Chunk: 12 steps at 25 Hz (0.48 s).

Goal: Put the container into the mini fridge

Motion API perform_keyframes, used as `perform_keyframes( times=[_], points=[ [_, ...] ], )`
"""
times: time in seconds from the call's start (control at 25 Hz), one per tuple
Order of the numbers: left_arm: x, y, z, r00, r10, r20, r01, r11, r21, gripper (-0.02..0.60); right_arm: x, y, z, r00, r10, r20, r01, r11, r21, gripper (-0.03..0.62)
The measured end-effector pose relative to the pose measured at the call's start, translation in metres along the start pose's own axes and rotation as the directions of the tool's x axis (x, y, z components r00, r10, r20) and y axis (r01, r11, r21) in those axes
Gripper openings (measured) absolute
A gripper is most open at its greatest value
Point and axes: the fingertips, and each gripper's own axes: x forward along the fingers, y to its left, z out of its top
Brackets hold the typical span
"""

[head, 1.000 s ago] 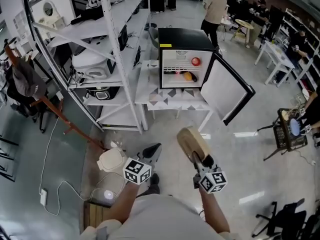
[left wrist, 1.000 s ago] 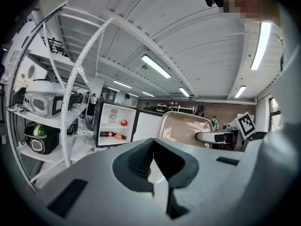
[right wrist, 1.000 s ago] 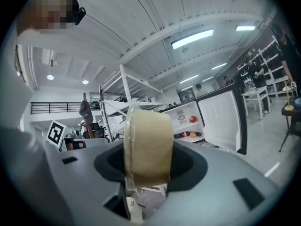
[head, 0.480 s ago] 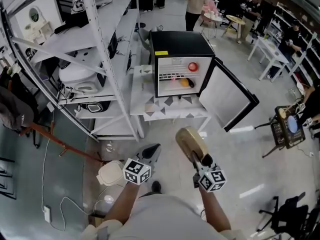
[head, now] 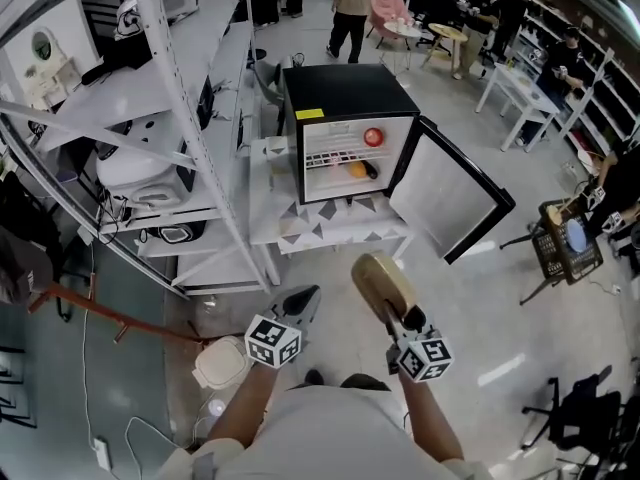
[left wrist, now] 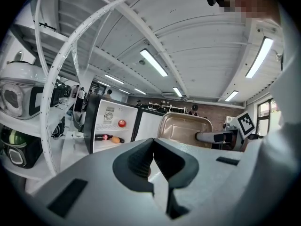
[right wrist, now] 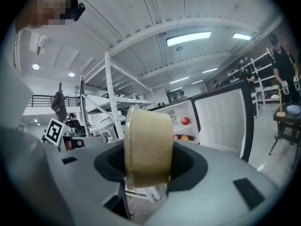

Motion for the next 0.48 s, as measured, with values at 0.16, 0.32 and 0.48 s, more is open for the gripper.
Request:
perform_keyframes(
  times=[0.16, 0.32, 0.48],
  points=[
    [0.012, 0.006, -0.001, 1.0, -0.013, -0.01, 0.013, 1.0, -0.007, 0.005, 0.009, -0.007, -0.001, 1.0, -0.01, -0.007, 0.01, 1.0, 0.011, 0.212],
    [0.027, 0.015, -0.003, 0.999, -0.012, -0.03, 0.012, 1.0, -0.005, 0.005, 0.027, -0.016, -0.003, 1.0, 0.003, -0.017, -0.003, 1.0, 0.024, 0.212],
    [0.046, 0.03, 0.005, 0.999, 0.022, -0.025, -0.022, 1.0, 0.001, 0.005, 0.054, -0.032, 0.005, 1.0, 0.029, -0.012, -0.028, 0.999, 0.031, 0.212]
  ],
)
